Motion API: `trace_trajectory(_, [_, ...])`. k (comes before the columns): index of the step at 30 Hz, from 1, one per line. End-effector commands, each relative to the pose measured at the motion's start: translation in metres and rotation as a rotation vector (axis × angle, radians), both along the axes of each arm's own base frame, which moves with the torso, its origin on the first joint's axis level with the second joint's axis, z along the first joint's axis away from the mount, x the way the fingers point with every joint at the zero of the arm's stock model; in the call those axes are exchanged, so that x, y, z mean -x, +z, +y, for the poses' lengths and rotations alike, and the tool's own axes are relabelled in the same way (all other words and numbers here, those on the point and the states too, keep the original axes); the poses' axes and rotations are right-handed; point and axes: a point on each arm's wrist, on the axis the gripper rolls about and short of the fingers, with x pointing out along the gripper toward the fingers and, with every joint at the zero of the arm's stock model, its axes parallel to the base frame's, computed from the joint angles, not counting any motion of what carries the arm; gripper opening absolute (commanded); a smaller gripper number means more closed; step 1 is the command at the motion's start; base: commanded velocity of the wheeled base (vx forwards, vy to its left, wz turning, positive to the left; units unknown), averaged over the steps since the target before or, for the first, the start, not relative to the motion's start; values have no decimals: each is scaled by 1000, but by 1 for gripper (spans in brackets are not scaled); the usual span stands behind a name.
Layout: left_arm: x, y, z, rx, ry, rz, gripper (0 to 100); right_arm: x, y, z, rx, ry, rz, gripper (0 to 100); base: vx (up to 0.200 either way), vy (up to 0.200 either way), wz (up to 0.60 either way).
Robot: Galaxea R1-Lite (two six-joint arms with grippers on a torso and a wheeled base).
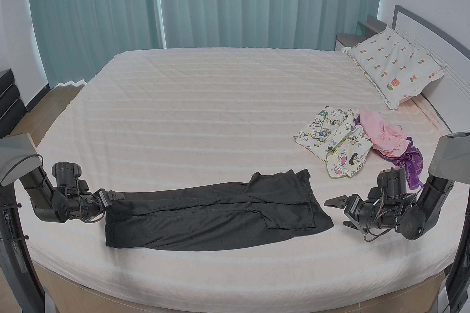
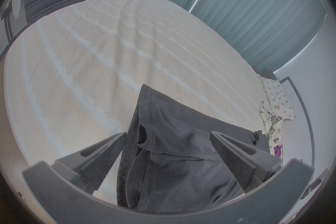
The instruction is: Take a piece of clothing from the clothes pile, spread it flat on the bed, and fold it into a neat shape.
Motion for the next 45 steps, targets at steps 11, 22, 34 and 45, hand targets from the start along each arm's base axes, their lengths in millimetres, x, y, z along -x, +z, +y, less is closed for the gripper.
trace_trajectory(11, [-5, -22, -3, -150, -7, 54, 100, 2, -2, 1, 5, 6, 7, 100, 0, 0, 0])
trace_trajectory(22, [-7, -36, -2, -191, -27, 82, 100, 2, -2, 1, 5, 6, 9, 100, 0, 0, 0])
trace_trajectory(34, [-18, -39, -1, -214, -47, 57, 100, -1, -5, 1, 2, 8, 11, 100, 0, 0, 0])
trace_trajectory(45, [-16, -43, -7, -225, -78, 69, 0, -1, -7, 1, 4, 8, 19, 100, 0, 0, 0])
